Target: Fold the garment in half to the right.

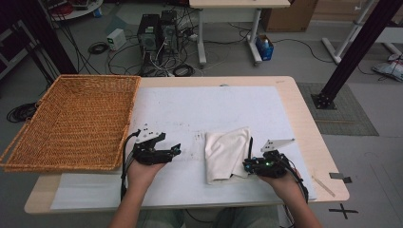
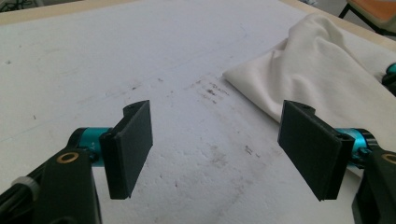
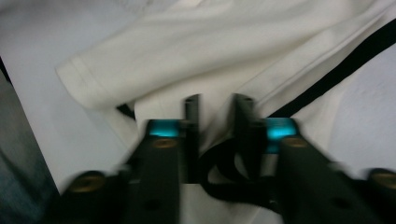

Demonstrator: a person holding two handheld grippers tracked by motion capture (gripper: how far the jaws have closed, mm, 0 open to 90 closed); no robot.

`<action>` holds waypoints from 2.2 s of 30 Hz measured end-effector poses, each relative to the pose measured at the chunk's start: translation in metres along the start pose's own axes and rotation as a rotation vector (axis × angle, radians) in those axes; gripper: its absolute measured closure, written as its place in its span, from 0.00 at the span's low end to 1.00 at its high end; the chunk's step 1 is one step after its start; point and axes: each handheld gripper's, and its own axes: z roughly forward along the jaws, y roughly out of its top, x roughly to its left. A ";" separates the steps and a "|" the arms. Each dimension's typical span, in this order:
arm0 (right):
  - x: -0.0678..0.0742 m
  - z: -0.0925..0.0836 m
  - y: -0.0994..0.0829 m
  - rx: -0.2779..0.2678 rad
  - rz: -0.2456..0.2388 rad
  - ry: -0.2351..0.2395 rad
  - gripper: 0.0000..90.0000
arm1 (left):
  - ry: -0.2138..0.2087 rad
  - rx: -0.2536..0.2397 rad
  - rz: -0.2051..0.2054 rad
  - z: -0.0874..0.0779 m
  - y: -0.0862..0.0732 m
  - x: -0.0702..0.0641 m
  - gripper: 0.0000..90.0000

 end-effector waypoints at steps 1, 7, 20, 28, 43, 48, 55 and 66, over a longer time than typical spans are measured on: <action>0.000 -0.002 -0.002 -0.004 -0.008 -0.005 1.00 | -0.001 -0.002 -0.003 -0.001 0.000 0.000 0.29; -0.013 -0.042 -0.009 -0.049 0.022 -0.032 1.00 | 0.000 -0.019 -0.003 -0.003 0.003 0.000 0.29; -0.038 -0.037 0.027 -0.216 0.076 -0.103 0.62 | 0.008 -0.009 -0.008 0.000 0.002 0.004 0.29; -0.071 0.018 0.055 -0.058 0.138 -0.173 0.74 | -0.029 -0.004 -0.034 0.035 0.018 0.004 0.29; -0.083 0.007 0.023 -0.096 0.196 -0.192 0.75 | -0.019 0.003 -0.023 0.036 0.023 0.006 0.29; -0.075 -0.007 0.038 -0.212 0.154 -0.228 0.67 | -0.014 0.002 -0.011 0.028 0.022 0.005 0.29; -0.077 0.021 0.046 -0.110 0.111 -0.215 0.72 | -0.002 -0.006 -0.014 0.015 0.017 0.006 0.29; -0.081 0.000 0.042 -0.159 0.111 -0.235 0.62 | 0.030 -0.045 -0.022 -0.011 0.011 0.012 0.28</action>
